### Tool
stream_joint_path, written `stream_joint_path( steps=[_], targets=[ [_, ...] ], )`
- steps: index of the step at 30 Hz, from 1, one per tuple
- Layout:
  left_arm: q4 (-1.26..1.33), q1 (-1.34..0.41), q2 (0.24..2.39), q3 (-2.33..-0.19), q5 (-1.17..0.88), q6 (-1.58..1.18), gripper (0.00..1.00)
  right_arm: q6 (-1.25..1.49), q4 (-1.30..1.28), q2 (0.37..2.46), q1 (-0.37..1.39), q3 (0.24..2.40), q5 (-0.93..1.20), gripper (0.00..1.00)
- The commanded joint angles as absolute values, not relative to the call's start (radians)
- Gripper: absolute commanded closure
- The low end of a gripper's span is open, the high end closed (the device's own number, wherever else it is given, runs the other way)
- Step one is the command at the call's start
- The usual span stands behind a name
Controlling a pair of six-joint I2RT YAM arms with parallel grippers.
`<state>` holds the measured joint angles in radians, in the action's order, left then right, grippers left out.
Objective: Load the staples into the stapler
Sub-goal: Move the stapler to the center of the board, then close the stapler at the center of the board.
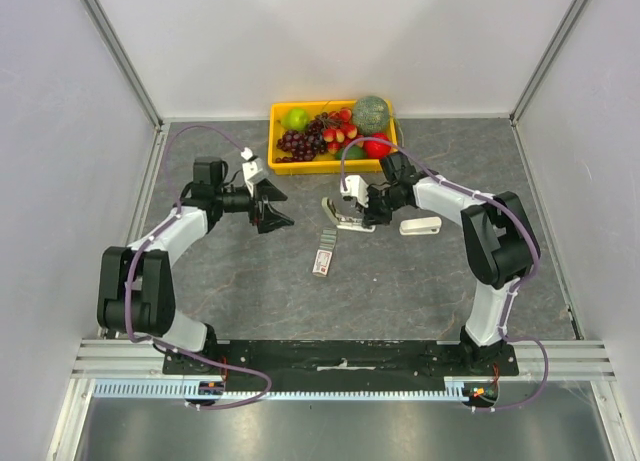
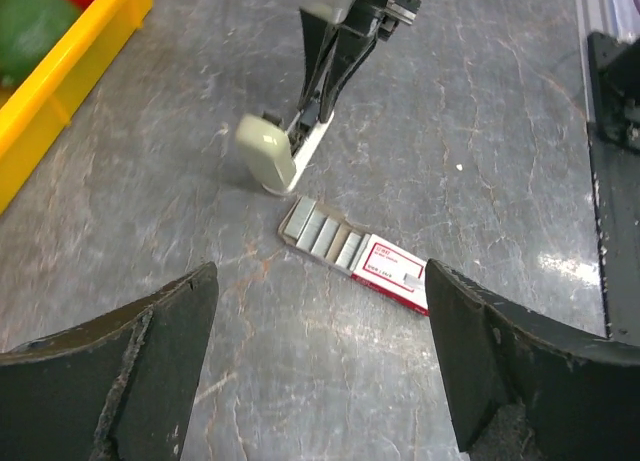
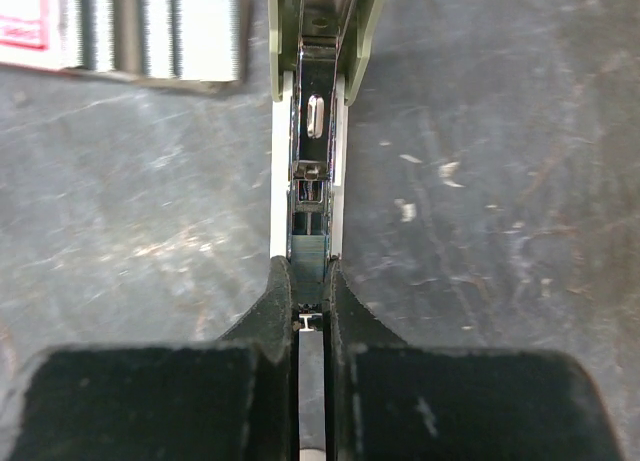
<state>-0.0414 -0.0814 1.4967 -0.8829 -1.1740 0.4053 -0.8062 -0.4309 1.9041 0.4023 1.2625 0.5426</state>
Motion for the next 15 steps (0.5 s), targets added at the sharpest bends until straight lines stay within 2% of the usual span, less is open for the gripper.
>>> stream_joint_path(
  steps=[1, 2, 6, 15],
  targets=[
    [0.026, -0.161, 1.519, -0.864, -1.223, 0.613, 0.11, -0.910, -0.531, 1.815, 0.405, 1.209, 0.660, 1.00],
    [0.031, -0.188, 1.529, -0.861, -1.217, 0.624, 0.12, -0.916, -0.532, 1.815, 0.406, 1.203, 0.663, 1.00],
    [0.023, -0.235, 1.597, -0.932, -1.189, 0.627, 0.29, -0.969, -0.592, 1.824, 0.405, 1.195, 0.687, 1.00],
    [-0.048, -0.344, 1.715, -1.060, -1.100, 0.699, 0.35, -1.035, -0.640, 1.838, 0.414, 1.193, 0.703, 1.00]
  ],
)
